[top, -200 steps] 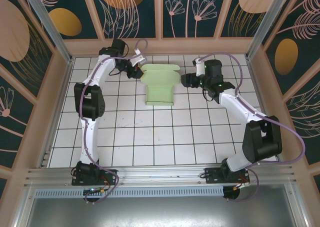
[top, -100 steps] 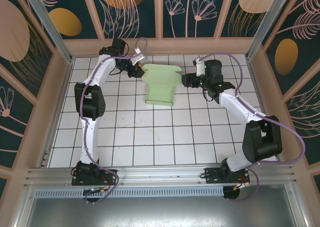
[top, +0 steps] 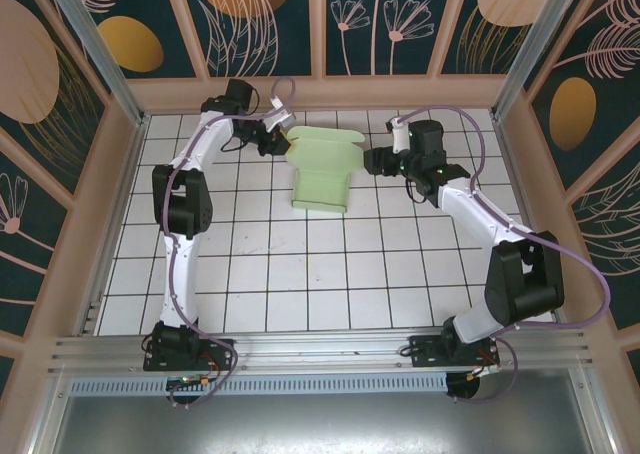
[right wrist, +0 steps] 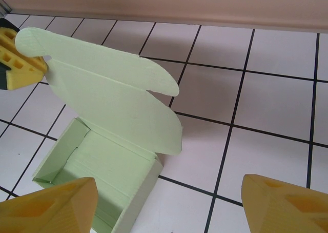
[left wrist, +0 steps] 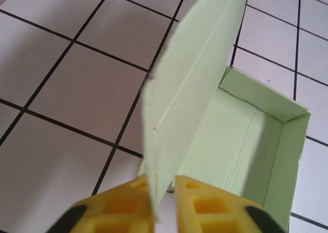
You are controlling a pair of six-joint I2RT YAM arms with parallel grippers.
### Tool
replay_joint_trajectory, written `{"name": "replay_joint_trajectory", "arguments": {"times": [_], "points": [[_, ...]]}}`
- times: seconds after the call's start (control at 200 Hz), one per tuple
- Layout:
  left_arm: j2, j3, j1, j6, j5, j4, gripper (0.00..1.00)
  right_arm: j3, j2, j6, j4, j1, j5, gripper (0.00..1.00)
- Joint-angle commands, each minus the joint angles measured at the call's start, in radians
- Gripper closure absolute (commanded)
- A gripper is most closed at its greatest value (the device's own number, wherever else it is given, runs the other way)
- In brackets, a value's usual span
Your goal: Fold the paper box
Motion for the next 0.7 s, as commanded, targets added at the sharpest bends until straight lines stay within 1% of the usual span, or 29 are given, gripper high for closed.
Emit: {"name": "replay_joint_trajectory", "arguments": {"times": [0.0,0.095,0.265,0.295,0.385,0.455,0.566,0.646,0.696], "points": [[0.026,0.032,0.0,-0.001,0.055,0.033,0.92,-0.02,-0.017,-0.003,-0.006,0.001,0.028,0.26],[0.024,0.031,-0.001,-0.001,0.061,0.033,1.0,-0.023,-0.021,-0.003,-0.006,0.002,0.033,0.25],[0.012,0.018,-0.001,0.034,0.08,0.011,1.0,-0.023,-0.028,0.0,0.01,-0.001,0.019,0.25],[0.006,0.015,-0.001,0.041,0.084,-0.024,1.0,-0.022,-0.029,-0.002,0.014,0.0,0.011,0.25],[-0.023,-0.031,-0.001,0.055,0.091,-0.038,1.0,-0.019,-0.026,-0.013,0.042,-0.006,-0.016,0.25],[-0.057,-0.084,-0.001,0.065,0.092,-0.043,1.0,-0.011,-0.02,-0.035,0.062,-0.013,-0.053,0.26],[-0.122,-0.18,0.0,0.084,0.102,-0.04,1.0,0.0,-0.007,-0.096,0.088,-0.03,-0.15,0.27],[-0.158,-0.234,-0.001,0.09,0.108,-0.035,1.0,0.021,0.015,-0.156,0.077,-0.058,-0.237,0.27],[-0.176,-0.265,0.0,0.087,0.112,-0.03,1.0,0.044,0.03,-0.186,0.059,-0.078,-0.267,0.27]]}}
